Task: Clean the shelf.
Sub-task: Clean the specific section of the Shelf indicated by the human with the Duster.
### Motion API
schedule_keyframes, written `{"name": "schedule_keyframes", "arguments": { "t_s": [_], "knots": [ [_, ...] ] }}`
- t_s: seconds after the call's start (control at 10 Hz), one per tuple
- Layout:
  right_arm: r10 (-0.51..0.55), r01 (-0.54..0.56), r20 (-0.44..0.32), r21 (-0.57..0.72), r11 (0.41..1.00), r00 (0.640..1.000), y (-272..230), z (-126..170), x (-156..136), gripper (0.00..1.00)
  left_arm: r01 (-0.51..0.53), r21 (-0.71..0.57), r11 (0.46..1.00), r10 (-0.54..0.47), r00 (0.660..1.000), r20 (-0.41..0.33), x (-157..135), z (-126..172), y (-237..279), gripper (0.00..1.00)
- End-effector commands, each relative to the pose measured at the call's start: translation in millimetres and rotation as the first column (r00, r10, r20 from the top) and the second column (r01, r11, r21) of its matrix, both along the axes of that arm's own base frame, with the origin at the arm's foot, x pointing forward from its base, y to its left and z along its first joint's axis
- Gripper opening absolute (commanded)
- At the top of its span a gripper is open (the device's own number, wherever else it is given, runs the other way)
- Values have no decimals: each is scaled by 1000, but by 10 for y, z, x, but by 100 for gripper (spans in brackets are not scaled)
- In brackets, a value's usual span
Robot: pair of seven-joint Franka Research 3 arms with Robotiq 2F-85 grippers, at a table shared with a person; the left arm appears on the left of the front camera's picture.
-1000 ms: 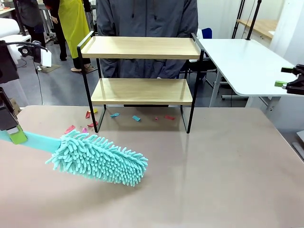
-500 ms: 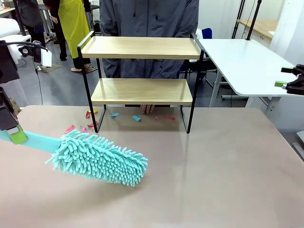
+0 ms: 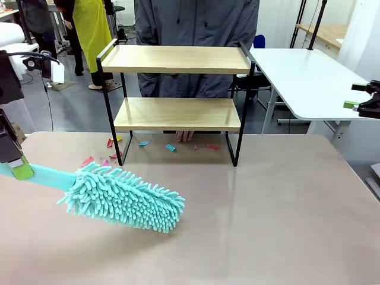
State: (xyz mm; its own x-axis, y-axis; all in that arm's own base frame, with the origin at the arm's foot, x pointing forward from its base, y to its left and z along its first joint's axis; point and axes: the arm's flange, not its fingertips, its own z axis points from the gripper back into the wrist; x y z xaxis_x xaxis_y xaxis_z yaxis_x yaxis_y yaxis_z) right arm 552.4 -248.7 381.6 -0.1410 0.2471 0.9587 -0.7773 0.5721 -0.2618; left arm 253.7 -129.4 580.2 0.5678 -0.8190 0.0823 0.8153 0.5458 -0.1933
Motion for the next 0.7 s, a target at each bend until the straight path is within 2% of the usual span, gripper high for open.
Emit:
{"name": "schedule_keyframes", "arguments": {
  "t_s": [0.0,0.6],
  "knots": [
    [-4,4,-18,-7,1000,1000,21,73,1,100,5,-15,1000,-6,1000,-12,0,39,2,13],
    [-4,4,-18,-7,1000,1000,21,73,1,100,0,0,1000,0,1000,0,0,0,0,13]
  ]
}}
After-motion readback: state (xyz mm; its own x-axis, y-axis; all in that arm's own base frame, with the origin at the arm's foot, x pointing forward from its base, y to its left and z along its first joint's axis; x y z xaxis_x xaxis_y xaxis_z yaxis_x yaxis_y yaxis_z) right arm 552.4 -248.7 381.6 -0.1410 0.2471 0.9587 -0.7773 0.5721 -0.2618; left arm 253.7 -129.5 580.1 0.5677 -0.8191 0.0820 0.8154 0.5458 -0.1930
